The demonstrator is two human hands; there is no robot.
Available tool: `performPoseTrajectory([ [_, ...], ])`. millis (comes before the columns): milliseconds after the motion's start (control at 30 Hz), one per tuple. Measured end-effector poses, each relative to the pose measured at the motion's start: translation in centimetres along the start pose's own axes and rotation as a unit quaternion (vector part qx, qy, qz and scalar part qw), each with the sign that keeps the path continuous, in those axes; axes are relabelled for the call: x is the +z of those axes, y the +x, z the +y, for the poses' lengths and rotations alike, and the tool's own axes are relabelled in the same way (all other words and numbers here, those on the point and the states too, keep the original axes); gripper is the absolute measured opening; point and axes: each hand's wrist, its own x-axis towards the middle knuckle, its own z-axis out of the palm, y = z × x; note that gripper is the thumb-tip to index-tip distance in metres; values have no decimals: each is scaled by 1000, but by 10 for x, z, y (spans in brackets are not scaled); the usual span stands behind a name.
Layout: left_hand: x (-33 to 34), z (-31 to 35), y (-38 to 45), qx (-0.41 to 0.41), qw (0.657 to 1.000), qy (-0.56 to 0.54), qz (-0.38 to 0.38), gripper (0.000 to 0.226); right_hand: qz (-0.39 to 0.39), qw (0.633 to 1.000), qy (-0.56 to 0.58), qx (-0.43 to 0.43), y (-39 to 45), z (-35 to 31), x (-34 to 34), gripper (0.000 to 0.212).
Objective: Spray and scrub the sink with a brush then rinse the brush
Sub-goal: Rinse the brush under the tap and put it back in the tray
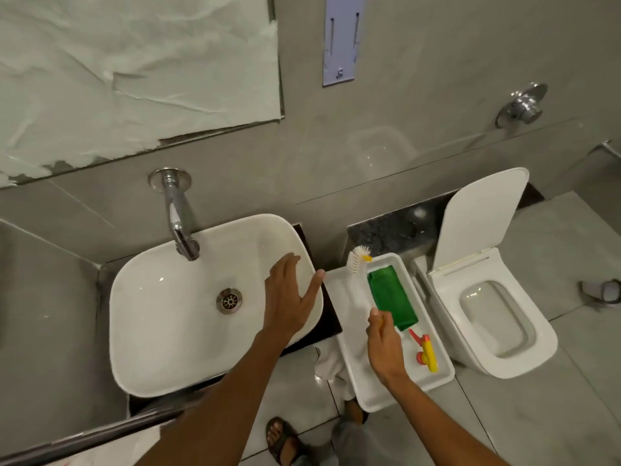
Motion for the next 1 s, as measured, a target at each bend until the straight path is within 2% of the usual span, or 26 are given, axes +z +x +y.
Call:
performPoseTrajectory([
  [167,42,6,10,61,985,131,-96,104,-55,991,-80,88,30,40,10,32],
  [233,56,6,11,56,978,172,-103,107,-84,984,-94,125,39,50,19,34],
  [333,68,9,9,41,976,203,-74,105,-107,979,-124,125,49,65,31,34],
  [533,78,9,17,22,980,191,-49,89,-107,974,-141,141,74,95,55,36],
  [700,82,5,15,43,984,172,-23,75,-90,973,-138,163,82,117,68,32],
  [1000,84,4,15,44,987,154,-32,70,-71,967,-143,197,89,126,80,38],
])
